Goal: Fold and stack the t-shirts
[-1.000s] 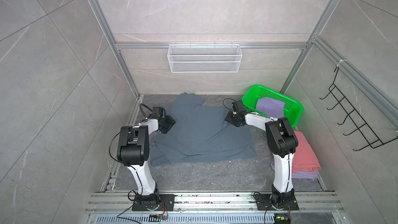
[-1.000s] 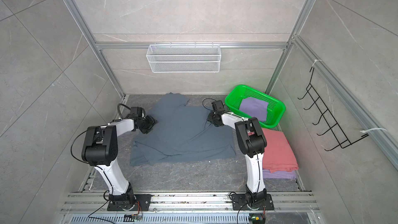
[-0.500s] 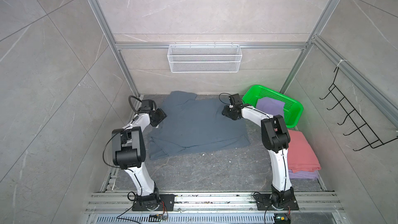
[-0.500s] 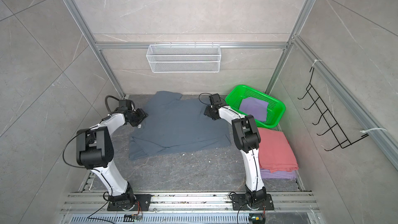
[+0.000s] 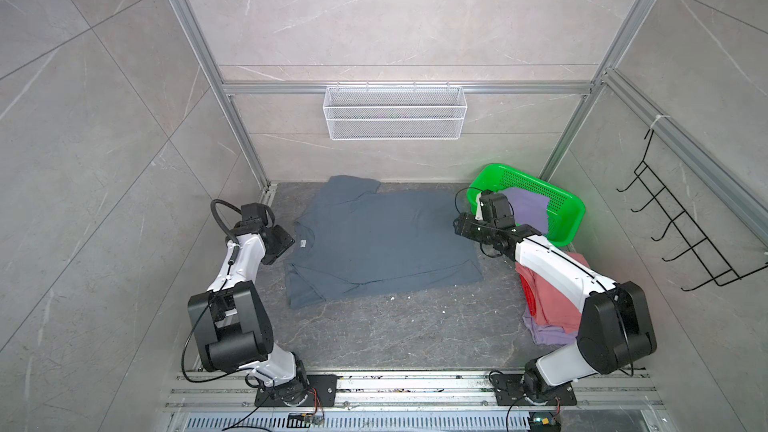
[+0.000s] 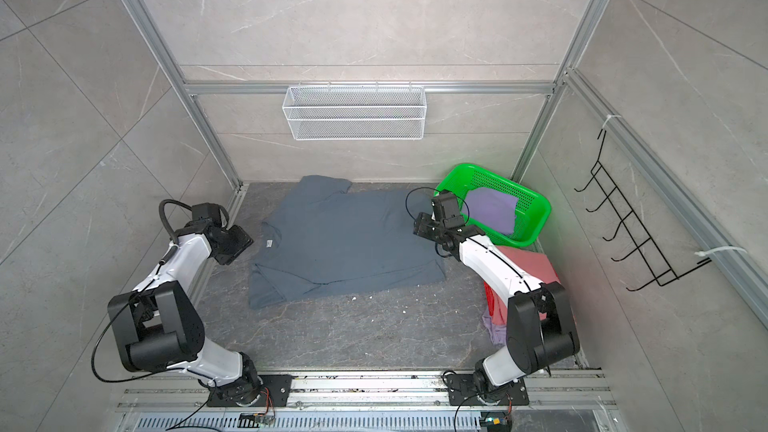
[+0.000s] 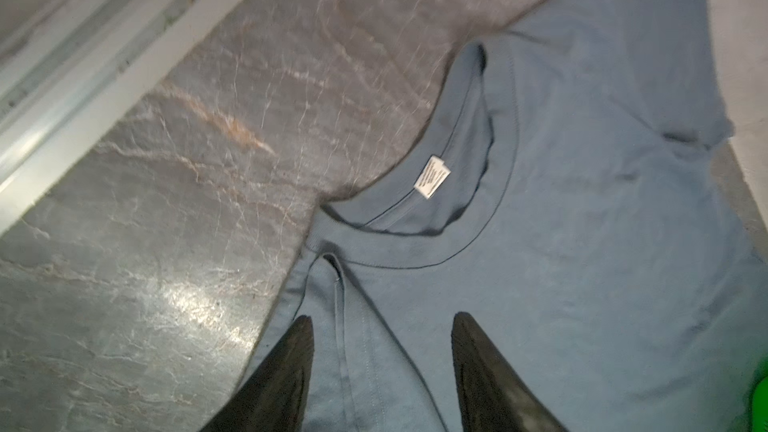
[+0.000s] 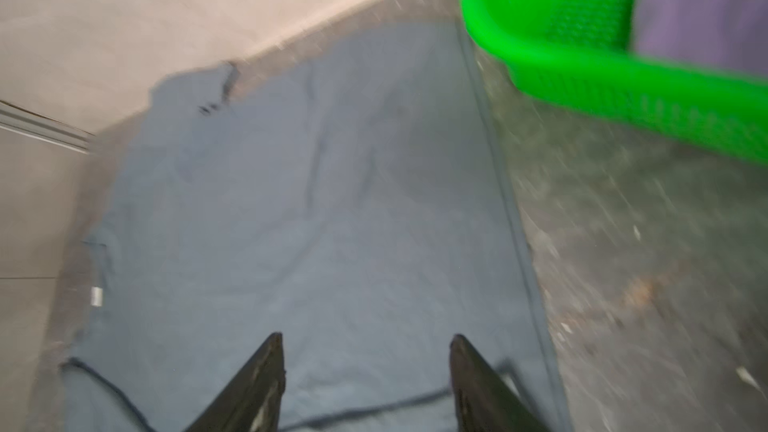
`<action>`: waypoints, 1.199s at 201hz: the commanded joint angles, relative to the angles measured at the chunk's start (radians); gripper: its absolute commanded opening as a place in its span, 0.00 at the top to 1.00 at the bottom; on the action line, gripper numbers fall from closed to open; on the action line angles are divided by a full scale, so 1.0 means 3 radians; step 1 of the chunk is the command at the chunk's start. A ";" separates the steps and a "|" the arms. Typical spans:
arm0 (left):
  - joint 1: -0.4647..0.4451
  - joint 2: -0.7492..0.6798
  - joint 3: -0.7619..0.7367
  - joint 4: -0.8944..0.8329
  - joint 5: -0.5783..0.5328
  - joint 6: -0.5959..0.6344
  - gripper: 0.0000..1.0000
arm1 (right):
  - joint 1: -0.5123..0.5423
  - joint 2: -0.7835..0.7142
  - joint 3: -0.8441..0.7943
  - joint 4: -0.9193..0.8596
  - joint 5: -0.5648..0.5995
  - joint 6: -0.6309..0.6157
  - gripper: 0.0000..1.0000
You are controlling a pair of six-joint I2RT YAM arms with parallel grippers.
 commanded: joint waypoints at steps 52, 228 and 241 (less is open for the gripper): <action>0.0048 0.0496 -0.0082 0.0224 0.0328 -0.0300 0.50 | -0.0127 -0.0240 -0.0425 0.0136 -0.0038 0.0150 0.35; -0.0015 -0.0342 -0.0492 0.0164 0.0420 -0.0300 1.00 | -0.0068 0.0265 -0.0636 0.0259 0.0117 0.0244 0.40; -0.0032 -0.0516 -0.0548 0.0115 0.0430 -0.0296 1.00 | -0.0050 0.0375 -0.0575 0.0278 0.0154 0.0206 0.40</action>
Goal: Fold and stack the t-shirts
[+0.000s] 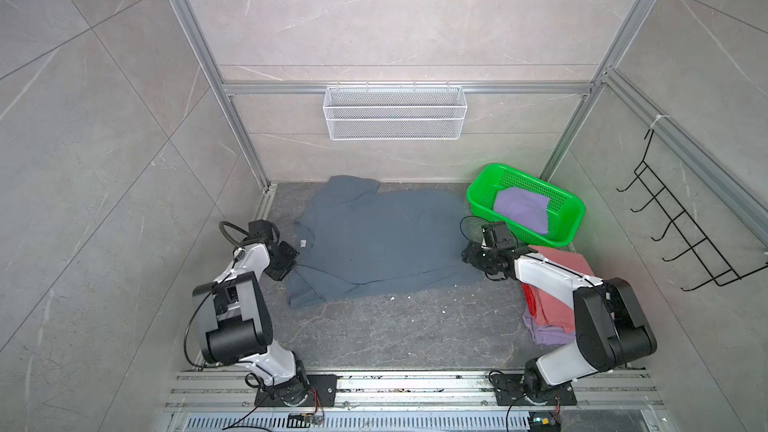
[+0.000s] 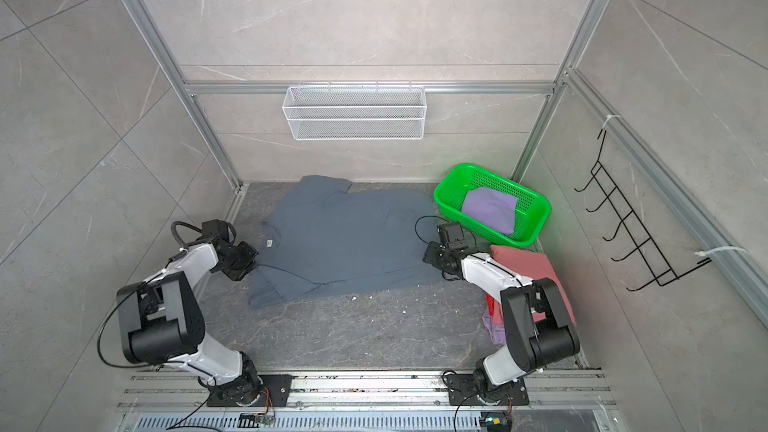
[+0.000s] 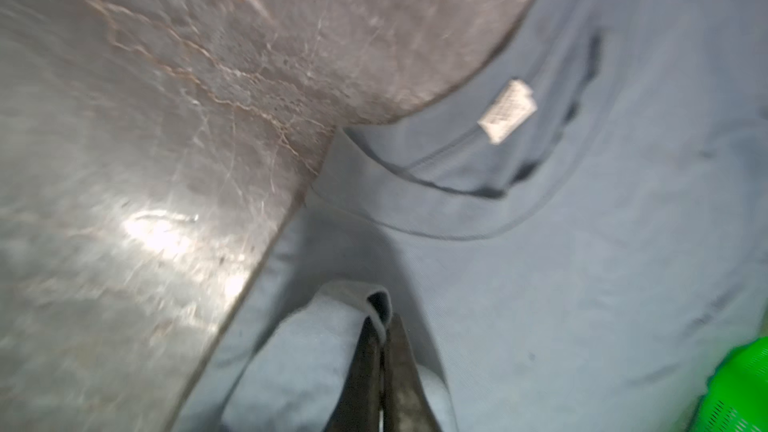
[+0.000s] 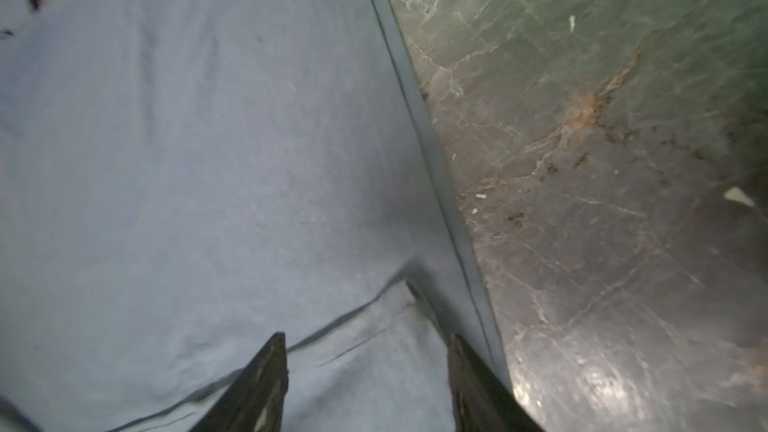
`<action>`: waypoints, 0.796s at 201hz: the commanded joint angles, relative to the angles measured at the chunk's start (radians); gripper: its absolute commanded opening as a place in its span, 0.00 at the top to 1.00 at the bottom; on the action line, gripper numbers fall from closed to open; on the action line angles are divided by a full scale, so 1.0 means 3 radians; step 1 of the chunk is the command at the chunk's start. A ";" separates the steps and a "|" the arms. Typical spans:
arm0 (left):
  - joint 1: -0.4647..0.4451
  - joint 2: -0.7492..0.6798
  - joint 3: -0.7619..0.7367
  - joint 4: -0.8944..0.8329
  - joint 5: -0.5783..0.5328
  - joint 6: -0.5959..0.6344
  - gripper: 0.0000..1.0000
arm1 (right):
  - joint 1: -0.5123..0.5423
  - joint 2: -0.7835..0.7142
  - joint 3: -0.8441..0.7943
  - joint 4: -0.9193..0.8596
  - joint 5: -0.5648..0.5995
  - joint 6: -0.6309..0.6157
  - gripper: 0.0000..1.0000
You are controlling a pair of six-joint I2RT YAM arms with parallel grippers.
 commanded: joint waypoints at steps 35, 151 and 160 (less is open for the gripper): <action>-0.0043 -0.0714 -0.0184 -0.0253 0.0187 0.0044 1.00 | 0.0071 0.0405 0.0246 0.0018 0.0273 -0.0103 0.45; -0.0068 -0.1453 -0.0033 -0.0859 0.0264 0.0118 1.00 | 0.0093 0.0358 0.0336 -0.0240 0.0382 -0.0145 0.93; -0.0071 -0.1541 -0.0001 -0.0970 0.0349 0.0119 1.00 | 0.0106 0.0234 0.0330 -0.0329 0.0390 -0.0190 0.95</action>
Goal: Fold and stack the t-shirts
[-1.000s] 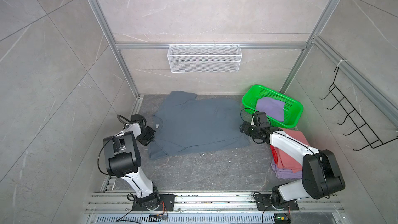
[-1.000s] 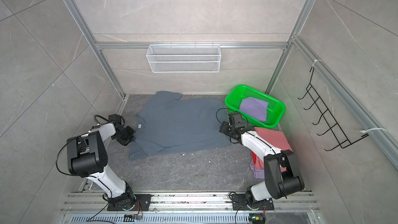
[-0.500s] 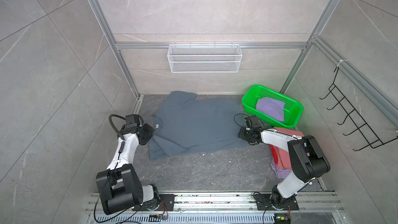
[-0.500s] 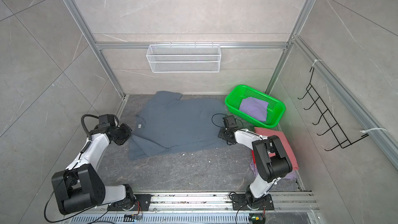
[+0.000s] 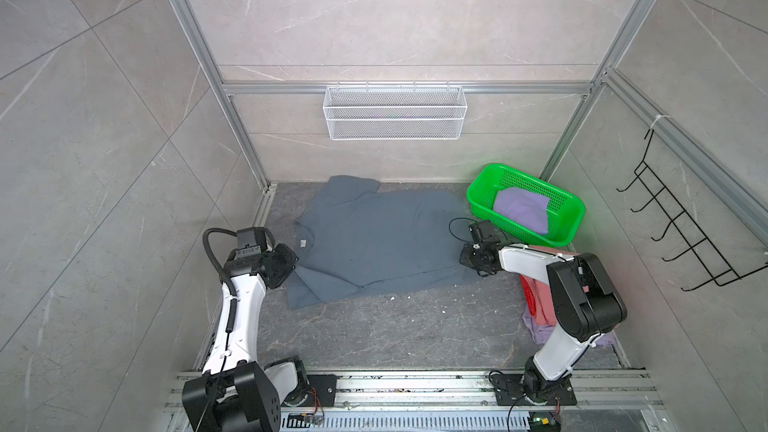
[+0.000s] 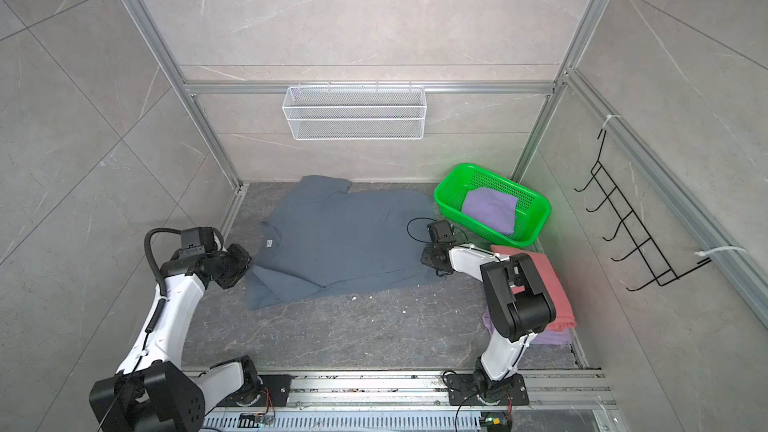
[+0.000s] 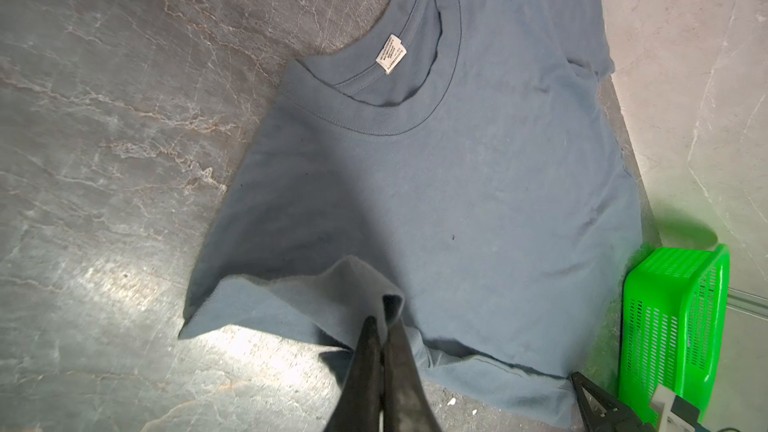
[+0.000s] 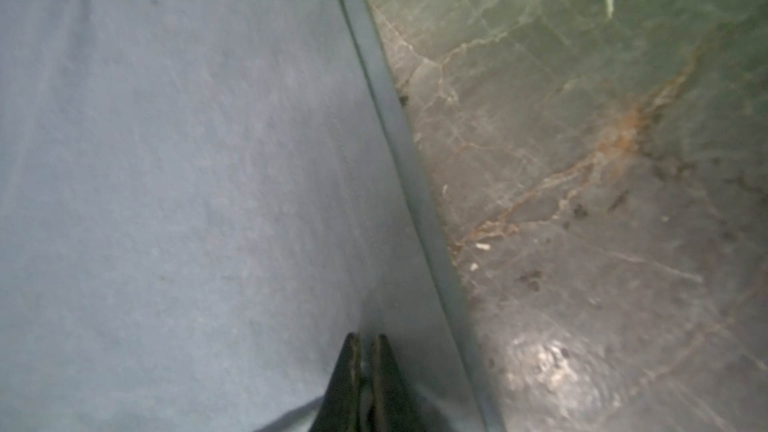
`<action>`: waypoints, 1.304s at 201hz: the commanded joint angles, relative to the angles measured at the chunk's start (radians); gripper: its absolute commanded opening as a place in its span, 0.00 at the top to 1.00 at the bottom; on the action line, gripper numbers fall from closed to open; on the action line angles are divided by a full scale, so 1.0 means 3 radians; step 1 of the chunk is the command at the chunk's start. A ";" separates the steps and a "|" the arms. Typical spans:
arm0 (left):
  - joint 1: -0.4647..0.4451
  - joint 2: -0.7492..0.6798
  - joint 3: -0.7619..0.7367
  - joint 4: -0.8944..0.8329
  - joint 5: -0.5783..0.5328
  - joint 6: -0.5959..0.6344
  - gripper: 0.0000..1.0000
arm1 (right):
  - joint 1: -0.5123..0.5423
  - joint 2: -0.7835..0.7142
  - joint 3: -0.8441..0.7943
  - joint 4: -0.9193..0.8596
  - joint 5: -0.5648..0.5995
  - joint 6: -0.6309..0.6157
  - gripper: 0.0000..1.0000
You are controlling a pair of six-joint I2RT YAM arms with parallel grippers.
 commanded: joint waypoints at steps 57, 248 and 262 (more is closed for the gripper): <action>-0.0008 -0.1143 0.0159 -0.1292 0.0769 -0.0175 1.00 | 0.0093 -0.1217 -0.0249 -0.0830 -0.0030 -0.0321 0.97; -0.0004 -0.1838 -0.0302 -0.1368 0.0579 -0.0336 0.41 | 0.0149 -0.1863 -0.0829 -0.0794 -0.0288 -0.0123 0.68; -0.0008 -0.1722 -0.0458 -0.0967 0.0691 -0.0383 0.41 | 0.0185 -0.1787 -0.0740 -0.0701 -0.0286 -0.0105 0.64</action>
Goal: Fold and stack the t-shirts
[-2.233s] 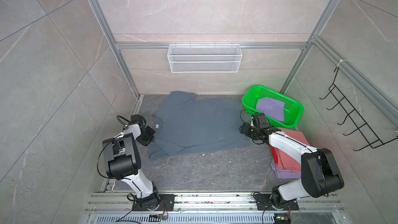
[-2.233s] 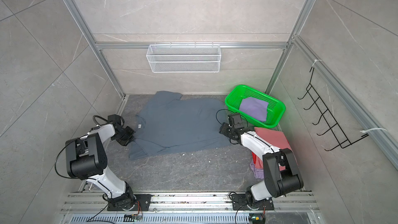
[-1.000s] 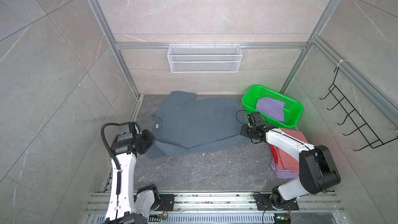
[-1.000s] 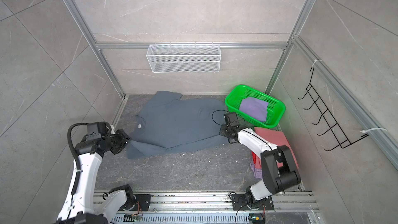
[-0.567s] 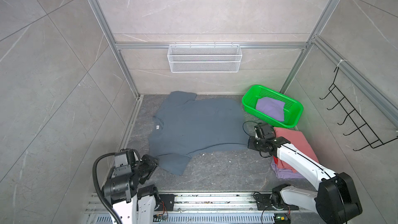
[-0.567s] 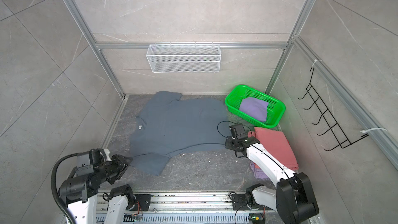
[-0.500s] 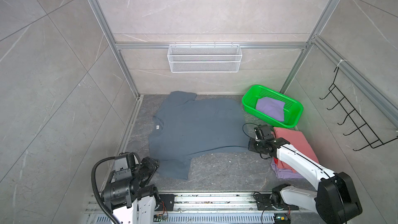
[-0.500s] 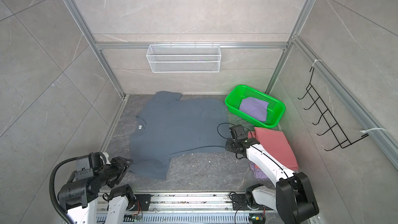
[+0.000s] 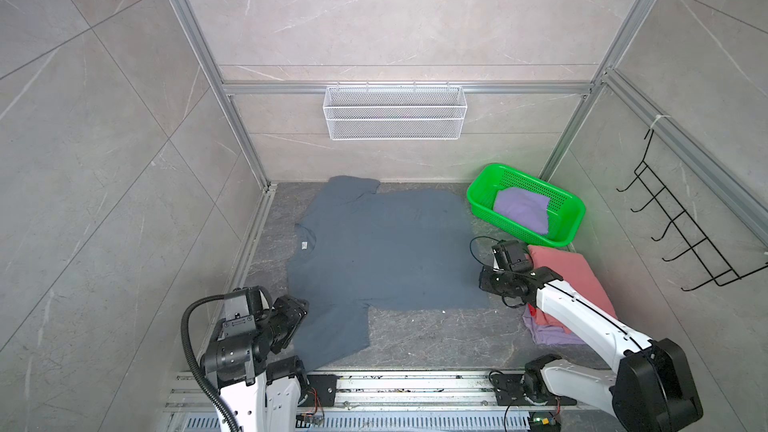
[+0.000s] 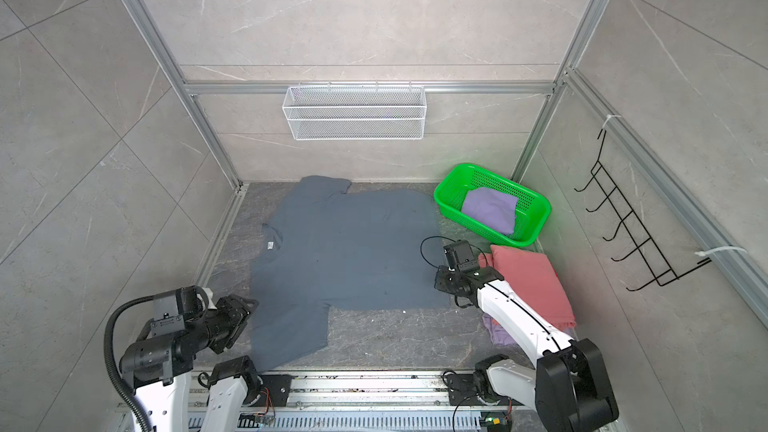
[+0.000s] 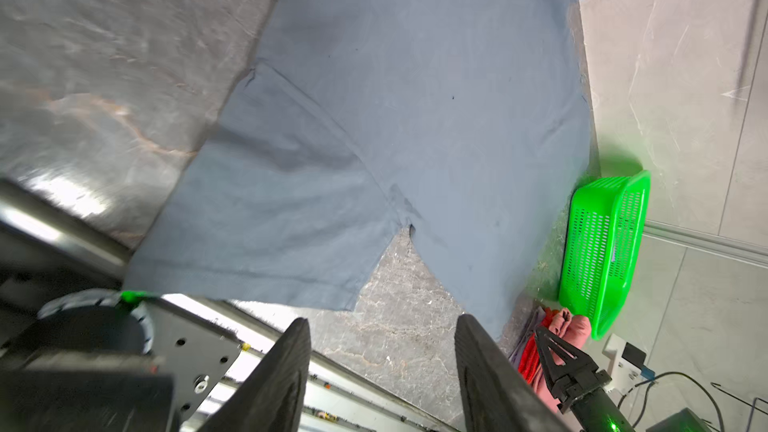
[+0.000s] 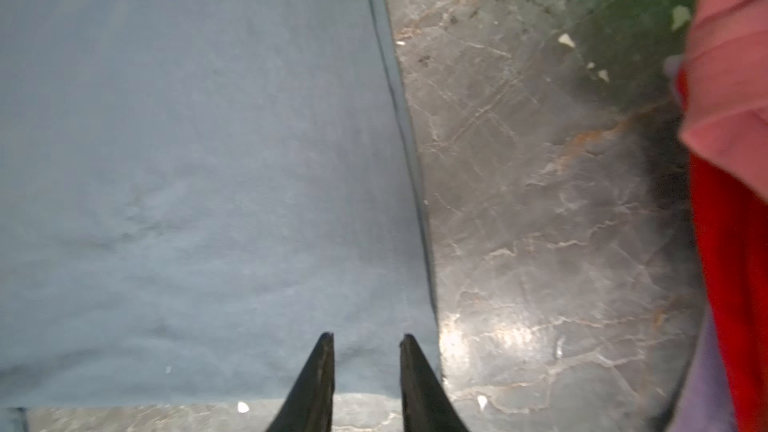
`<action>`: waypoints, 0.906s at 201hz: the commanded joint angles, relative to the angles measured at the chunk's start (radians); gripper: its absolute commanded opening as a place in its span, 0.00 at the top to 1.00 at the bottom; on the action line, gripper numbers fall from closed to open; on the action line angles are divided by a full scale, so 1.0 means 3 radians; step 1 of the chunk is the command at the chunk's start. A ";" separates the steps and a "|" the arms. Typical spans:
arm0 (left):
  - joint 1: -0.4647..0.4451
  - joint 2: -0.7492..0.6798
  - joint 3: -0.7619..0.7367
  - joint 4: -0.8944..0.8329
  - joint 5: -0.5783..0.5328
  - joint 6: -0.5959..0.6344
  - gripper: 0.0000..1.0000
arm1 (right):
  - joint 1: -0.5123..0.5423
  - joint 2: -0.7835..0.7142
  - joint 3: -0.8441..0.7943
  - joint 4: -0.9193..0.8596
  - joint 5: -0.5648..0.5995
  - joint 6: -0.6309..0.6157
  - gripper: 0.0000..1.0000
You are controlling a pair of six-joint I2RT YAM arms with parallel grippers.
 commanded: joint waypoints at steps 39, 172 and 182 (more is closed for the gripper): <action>-0.0052 0.0893 -0.0285 0.1695 0.0234 0.0061 0.37 | 0.0156 0.0482 0.0490 0.0640 0.0053 0.0127 0.48; -0.0655 0.5267 0.2880 0.2986 -0.0193 0.0577 0.20 | 0.0107 0.2748 0.2892 0.1381 0.0493 -0.0080 0.13; -0.0653 0.5535 0.3175 0.2973 -0.0194 0.0560 0.18 | 0.0094 0.2987 0.3182 0.1298 0.0463 -0.0076 0.10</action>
